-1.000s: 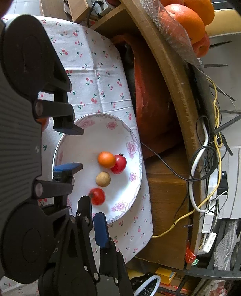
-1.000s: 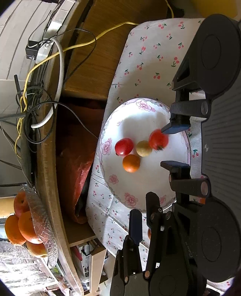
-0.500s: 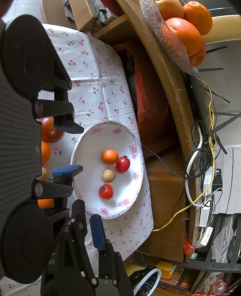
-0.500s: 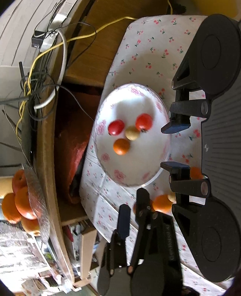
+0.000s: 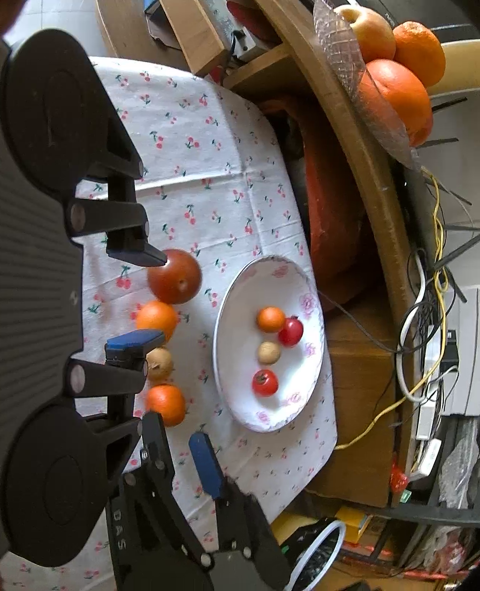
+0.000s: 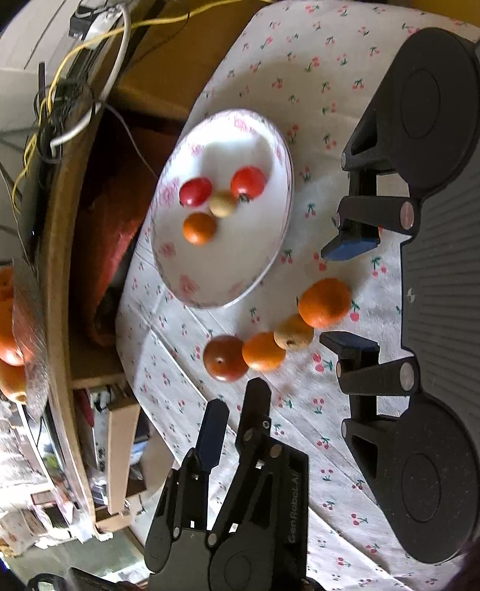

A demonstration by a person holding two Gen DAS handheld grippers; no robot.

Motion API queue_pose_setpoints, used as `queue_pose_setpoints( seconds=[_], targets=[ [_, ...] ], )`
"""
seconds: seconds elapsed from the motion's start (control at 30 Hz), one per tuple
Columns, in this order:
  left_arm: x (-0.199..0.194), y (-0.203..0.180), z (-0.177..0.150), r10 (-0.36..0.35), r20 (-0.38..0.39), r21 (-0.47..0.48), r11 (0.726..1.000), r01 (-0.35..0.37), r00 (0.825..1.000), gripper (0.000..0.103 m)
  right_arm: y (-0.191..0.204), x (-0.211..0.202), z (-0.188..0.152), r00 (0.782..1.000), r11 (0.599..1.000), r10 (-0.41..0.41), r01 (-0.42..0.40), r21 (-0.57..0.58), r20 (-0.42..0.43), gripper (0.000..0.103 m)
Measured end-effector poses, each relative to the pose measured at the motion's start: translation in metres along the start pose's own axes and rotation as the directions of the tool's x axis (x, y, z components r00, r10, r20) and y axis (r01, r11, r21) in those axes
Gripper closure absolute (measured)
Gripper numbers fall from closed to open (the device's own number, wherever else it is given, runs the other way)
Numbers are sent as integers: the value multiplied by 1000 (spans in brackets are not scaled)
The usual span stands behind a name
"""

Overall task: Organize fruits
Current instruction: 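Withdraw both open grippers from the plate toward the remaining fruit, then grasp a tangerine with the right gripper while the left grasps a brown pear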

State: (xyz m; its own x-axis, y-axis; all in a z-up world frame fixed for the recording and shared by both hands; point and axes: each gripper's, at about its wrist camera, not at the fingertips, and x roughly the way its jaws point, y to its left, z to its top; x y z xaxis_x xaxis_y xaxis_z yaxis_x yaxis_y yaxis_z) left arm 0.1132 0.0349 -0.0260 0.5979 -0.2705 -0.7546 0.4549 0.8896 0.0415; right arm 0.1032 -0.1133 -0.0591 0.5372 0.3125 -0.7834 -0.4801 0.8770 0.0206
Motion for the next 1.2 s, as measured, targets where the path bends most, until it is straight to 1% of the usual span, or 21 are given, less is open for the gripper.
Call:
queue_pose_setpoints(
  seconds=[0.1,0.3,0.37,0.47,0.6,0.77,0.93,1.1,1.2],
  targets=[
    [0,-2,-4,-19,-9,11,1000,19,1000,57,3,8,0,1000,1000,-5,5,-15,-17,64],
    [2,-6,-9,-53,-20,31,998,54,998,57,3,21,2,999,1000,11,-12,-10,-42,66],
    [2,-7,-9,-63,-22,35,997,64,998,57,3,22,3,999,1000,8,-8,-11,-43,74],
    [2,-11,-9,-71,-21,54,996,72,997,57,0,21,3,999,1000,8,-8,7,-48,76],
    [5,-18,-9,-93,-21,77,993,94,995,57,-5,16,1,998,1000,-3,5,29,-57,77],
    [9,-35,-5,-115,-9,139,983,116,993,57,-15,11,-4,997,998,-31,35,51,-64,76],
    [18,-49,-1,-106,-6,195,975,105,994,57,-23,1,-10,997,997,-44,48,67,-61,76],
    [24,-52,2,-93,-10,194,977,93,996,57,-31,-5,-14,997,994,-54,59,87,-60,76],
    [23,-51,3,-111,-24,175,978,114,993,57,-34,-8,-15,997,993,-56,62,96,-60,76]
  ],
)
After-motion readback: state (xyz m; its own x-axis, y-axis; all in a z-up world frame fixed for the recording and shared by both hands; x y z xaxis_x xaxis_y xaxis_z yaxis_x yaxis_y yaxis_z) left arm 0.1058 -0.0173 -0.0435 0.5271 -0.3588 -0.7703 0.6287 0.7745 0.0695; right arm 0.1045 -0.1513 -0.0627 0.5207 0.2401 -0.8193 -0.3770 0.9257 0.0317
